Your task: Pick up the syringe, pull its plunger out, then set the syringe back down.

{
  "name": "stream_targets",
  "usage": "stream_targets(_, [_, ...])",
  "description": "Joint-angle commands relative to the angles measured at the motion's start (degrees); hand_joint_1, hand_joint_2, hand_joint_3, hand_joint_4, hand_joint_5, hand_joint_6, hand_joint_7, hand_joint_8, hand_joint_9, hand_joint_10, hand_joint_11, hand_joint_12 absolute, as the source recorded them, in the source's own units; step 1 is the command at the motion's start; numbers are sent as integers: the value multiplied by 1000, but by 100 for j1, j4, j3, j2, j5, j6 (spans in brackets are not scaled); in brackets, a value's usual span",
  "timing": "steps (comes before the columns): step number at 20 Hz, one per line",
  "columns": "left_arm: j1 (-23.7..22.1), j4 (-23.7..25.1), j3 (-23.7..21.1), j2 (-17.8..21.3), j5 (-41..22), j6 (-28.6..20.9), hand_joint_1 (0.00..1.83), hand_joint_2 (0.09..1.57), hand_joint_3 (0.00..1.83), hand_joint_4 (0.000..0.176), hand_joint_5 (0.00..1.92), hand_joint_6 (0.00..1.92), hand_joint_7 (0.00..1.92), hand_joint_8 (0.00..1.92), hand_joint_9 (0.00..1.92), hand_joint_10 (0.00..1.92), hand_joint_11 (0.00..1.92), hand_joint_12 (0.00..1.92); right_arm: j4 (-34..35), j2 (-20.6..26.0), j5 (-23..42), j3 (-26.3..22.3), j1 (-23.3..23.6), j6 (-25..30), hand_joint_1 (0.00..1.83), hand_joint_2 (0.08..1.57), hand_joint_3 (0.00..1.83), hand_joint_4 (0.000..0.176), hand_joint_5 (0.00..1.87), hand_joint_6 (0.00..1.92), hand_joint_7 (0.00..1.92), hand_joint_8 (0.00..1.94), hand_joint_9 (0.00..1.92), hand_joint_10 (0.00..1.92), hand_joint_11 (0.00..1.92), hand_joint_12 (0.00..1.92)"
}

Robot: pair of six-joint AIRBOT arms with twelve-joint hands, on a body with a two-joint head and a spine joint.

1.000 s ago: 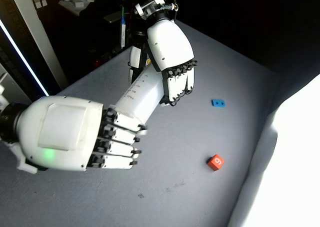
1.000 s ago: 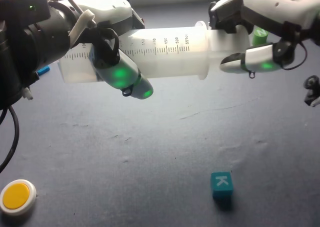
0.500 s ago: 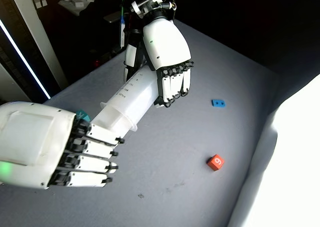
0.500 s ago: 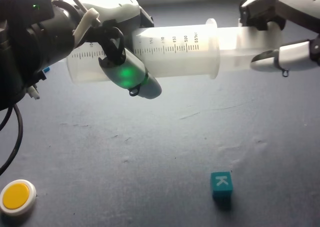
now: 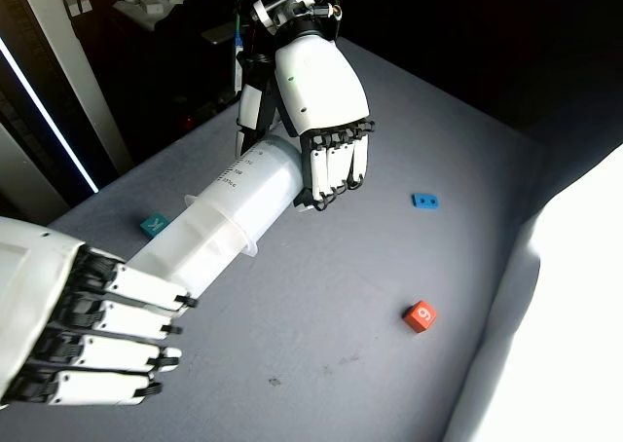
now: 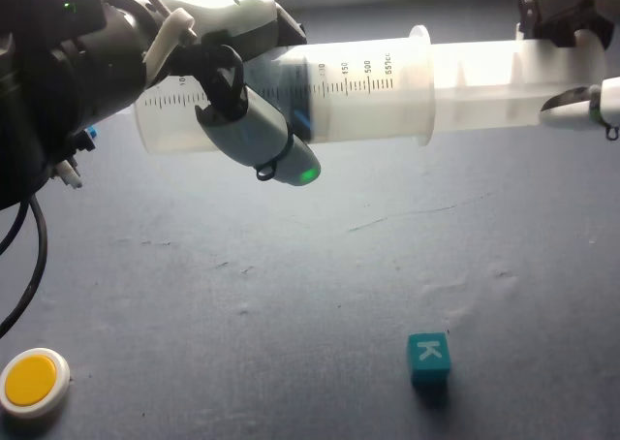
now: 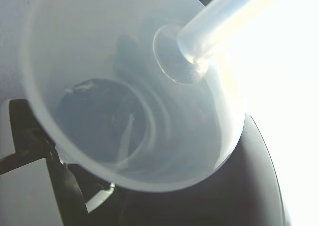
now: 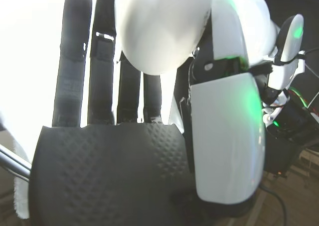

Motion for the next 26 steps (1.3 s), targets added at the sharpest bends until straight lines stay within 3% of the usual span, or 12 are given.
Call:
stream_targets(1, [-69, 377, 85, 78, -452, 61, 1198, 1181, 0, 0, 843, 1074, 880, 1309, 761, 1159, 566, 1563, -50, 146, 624, 10, 10, -39, 1370, 1129, 1, 0, 780, 1274, 978, 878, 977, 1145, 666, 1253])
stream_targets(5, [-78, 377, 78, 79, -452, 61, 1202, 1174, 0, 0, 870, 1032, 879, 1309, 769, 1132, 578, 1516, -51, 290, 623, -63, 26, -31, 1370, 1133, 1, 0, 763, 1285, 968, 900, 978, 1147, 676, 1252])
stream_targets(9, [-99, 377, 72, 78, -488, 61, 1186, 1184, 0, 0, 832, 1140, 872, 1261, 777, 1067, 586, 1453, -63, 376, 622, -76, 23, -31, 1370, 1128, 0, 0, 780, 1268, 982, 866, 988, 1135, 693, 1240])
stream_targets(12, [-99, 377, 63, 78, -493, 61, 1202, 1177, 0, 0, 862, 1039, 874, 1322, 762, 1130, 567, 1555, -63, 402, 622, -78, 23, -23, 1370, 1125, 0, 0, 795, 1247, 975, 890, 990, 1124, 698, 1226])
stream_targets(15, [-110, 378, 42, 78, -534, 62, 1200, 1175, 0, 0, 874, 1029, 869, 1319, 769, 1115, 584, 1508, -63, 405, 619, -89, 19, 2, 1374, 1111, 3, 0, 816, 1217, 1007, 836, 1013, 1087, 720, 1190])
stream_targets(18, [-115, 378, 30, 78, -558, 85, 1192, 1180, 0, 0, 844, 1098, 876, 1282, 781, 1061, 581, 1459, -137, 404, 602, -153, -6, 25, 1363, 1153, 0, 0, 733, 1316, 925, 990, 937, 1207, 646, 1277])
stream_targets(20, [-117, 378, 29, 78, -559, 95, 1190, 1182, 0, 0, 840, 1108, 872, 1284, 786, 1069, 589, 1462, -215, 397, 608, -173, -32, 55, 1367, 1137, 1, 0, 770, 1260, 955, 940, 959, 1179, 667, 1264])
stream_targets(21, [-117, 378, 29, 78, -559, 96, 1190, 1182, 0, 0, 834, 1121, 877, 1273, 789, 1069, 593, 1460, -237, 392, 614, -176, -50, 59, 1210, 1204, 0, 0, 709, 1358, 896, 1138, 848, 938, 546, 1345])
stream_targets(22, [-118, 378, 28, 78, -559, 96, 1194, 1180, 0, 0, 848, 1086, 874, 1290, 778, 1073, 579, 1483, -248, 388, 621, -179, -68, 63, 1047, 1241, 0, 0, 493, 814, 652, 747, 657, 653, 326, 1303])
stream_targets(23, [-118, 378, 27, 78, -559, 96, 1194, 1180, 0, 0, 848, 1086, 874, 1290, 778, 1073, 579, 1483, -252, 387, 621, -179, -70, 69, 1047, 1241, 0, 0, 493, 814, 652, 747, 657, 653, 326, 1303])
stream_targets(24, [-118, 378, 26, 78, -559, 96, 1202, 1183, 1, 0, 847, 1058, 867, 1344, 758, 1160, 563, 1575, -255, 387, 621, -179, -72, 77, 968, 1229, 0, 0, 462, 391, 609, 367, 596, 440, 243, 1217])
stream_targets(26, [-118, 378, 25, 78, -559, 96, 1201, 1186, 1, 0, 840, 1062, 863, 1351, 737, 1190, 559, 1571, -258, 381, 621, -180, -74, 85, 942, 1199, 0, 0, 512, 72, 628, 73, 579, 204, 163, 1133])
